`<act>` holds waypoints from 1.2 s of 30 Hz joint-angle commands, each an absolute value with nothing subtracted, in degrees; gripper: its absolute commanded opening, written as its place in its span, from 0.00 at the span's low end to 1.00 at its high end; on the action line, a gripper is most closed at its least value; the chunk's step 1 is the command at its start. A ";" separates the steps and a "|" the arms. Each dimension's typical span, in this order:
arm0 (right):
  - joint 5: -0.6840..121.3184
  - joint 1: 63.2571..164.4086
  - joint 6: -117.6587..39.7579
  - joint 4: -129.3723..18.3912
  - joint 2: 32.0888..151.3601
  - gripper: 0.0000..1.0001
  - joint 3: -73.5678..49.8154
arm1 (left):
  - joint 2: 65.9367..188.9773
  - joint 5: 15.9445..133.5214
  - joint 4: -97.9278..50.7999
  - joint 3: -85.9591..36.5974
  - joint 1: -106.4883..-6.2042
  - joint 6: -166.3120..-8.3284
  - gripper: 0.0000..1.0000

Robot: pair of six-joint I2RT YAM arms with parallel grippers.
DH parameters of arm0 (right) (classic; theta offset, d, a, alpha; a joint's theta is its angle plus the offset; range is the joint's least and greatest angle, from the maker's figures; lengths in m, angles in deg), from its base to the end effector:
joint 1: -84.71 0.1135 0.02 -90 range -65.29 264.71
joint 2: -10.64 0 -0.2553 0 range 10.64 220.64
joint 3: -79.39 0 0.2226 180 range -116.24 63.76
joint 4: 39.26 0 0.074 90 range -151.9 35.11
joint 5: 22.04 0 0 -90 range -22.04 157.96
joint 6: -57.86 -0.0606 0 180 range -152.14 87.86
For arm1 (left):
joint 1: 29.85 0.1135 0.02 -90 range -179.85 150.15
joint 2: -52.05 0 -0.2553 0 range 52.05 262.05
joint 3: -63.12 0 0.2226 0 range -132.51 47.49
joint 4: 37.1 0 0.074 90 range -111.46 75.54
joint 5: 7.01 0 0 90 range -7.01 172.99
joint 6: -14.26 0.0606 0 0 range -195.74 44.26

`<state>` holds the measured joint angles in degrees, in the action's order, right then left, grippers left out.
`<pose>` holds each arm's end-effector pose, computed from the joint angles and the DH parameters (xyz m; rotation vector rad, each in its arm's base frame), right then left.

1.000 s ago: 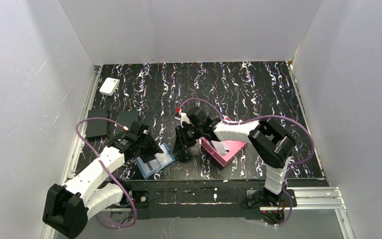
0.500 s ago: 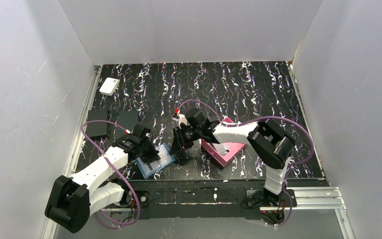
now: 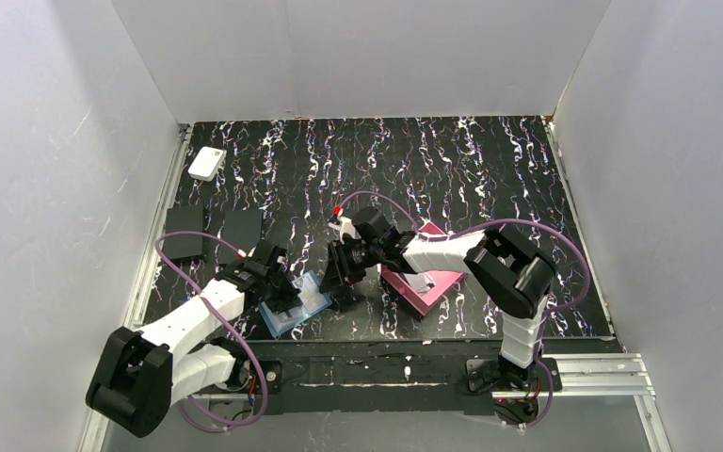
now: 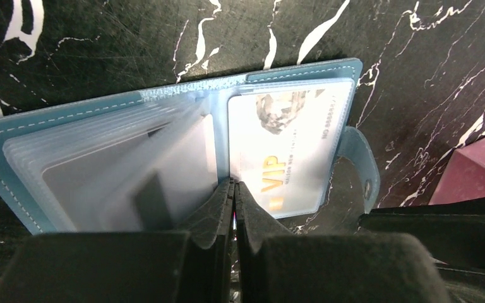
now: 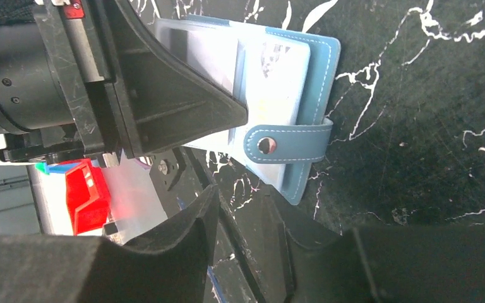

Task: Put the credit cards into the card holder
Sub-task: Insert the credit card into the card holder.

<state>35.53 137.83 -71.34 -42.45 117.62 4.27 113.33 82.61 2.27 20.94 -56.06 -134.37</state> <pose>0.2057 0.3283 0.1683 -0.6722 2.4142 1.4285 0.1596 -0.0790 0.1498 -0.7492 2.5861 -0.5193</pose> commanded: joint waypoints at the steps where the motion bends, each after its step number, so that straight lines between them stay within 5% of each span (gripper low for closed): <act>1: 34.78 138.48 -72.53 -39.49 119.35 0.40 4.52 | 114.45 85.36 3.81 23.58 -56.04 -134.19 0.00; 36: 33.58 140.30 -76.05 -37.12 120.89 0.33 2.33 | 112.75 85.19 3.59 25.33 -56.04 -134.37 0.00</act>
